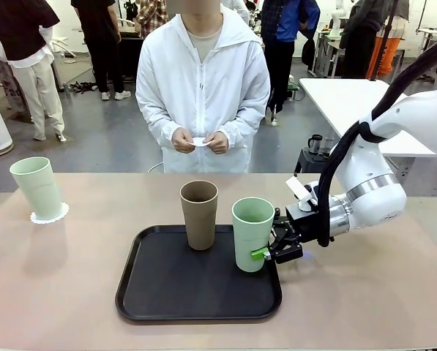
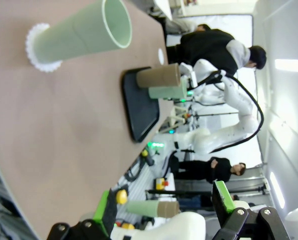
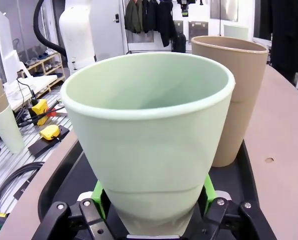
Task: Place coasters on the table and set cups on them.
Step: Take one Reusable plastic cup from the Flat Tray and place it on a coaster set by the human.
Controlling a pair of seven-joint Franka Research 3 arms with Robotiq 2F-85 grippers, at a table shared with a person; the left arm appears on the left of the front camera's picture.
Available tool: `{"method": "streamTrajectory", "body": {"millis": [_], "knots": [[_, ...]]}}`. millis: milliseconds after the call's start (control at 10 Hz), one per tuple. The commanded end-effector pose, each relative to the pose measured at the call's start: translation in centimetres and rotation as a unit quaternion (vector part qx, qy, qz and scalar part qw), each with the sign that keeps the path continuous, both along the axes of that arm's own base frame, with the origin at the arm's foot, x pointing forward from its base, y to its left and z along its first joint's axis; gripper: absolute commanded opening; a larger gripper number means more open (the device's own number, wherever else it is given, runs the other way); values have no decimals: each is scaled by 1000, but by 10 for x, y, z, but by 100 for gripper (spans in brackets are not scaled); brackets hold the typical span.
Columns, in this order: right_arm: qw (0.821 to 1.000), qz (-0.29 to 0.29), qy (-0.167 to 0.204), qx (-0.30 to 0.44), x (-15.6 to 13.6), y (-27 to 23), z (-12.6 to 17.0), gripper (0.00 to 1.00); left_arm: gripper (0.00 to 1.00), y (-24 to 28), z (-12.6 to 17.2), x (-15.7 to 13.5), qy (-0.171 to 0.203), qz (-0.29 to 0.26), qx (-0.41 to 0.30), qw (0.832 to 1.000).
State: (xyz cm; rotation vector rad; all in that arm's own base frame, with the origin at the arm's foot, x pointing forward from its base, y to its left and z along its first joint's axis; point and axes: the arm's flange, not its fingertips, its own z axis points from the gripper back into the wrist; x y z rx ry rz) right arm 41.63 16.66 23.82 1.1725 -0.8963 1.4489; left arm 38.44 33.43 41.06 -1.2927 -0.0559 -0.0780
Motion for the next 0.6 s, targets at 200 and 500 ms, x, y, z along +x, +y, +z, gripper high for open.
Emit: {"method": "streamTrajectory", "body": {"millis": [200, 500], "knots": [[997, -64, 29, -30, -12, -19, 25, 0, 100, 0, 1, -1, 2, 1, 1, 1000], [992, -121, 23, -17, -38, -67, 108, 0, 100, 0, 1, -1, 2, 1, 1, 1000]]}}
